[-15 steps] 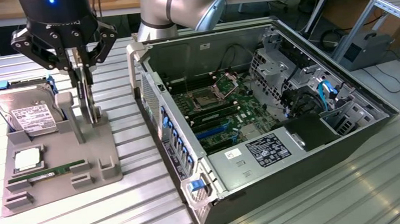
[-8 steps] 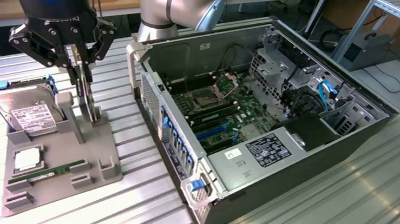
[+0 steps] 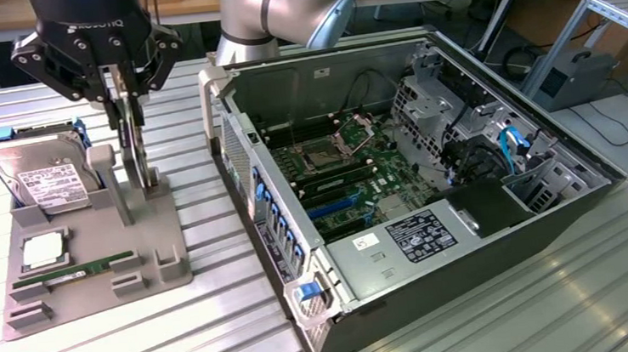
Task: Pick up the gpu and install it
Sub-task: 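Pick up the gpu and move the gpu toward the slot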
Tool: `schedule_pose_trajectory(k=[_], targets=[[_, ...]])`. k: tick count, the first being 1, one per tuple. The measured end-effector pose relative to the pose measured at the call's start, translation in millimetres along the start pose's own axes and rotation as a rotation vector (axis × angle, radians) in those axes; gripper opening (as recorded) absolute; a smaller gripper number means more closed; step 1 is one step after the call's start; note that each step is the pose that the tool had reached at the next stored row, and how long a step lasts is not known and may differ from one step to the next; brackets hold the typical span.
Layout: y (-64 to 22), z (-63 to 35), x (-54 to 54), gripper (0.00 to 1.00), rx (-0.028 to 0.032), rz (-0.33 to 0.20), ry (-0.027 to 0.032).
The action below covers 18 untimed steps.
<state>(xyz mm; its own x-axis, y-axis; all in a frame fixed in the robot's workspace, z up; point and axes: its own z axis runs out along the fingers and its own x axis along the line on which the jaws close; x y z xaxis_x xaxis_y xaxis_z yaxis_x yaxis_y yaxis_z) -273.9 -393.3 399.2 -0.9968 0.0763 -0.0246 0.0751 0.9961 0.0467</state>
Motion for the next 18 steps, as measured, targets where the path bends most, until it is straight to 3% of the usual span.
schedule_pose_trajectory(k=[18], targets=[[0.5, -10.6, -0.2, 0.27, -0.0005, 0.0, 0.0001]])
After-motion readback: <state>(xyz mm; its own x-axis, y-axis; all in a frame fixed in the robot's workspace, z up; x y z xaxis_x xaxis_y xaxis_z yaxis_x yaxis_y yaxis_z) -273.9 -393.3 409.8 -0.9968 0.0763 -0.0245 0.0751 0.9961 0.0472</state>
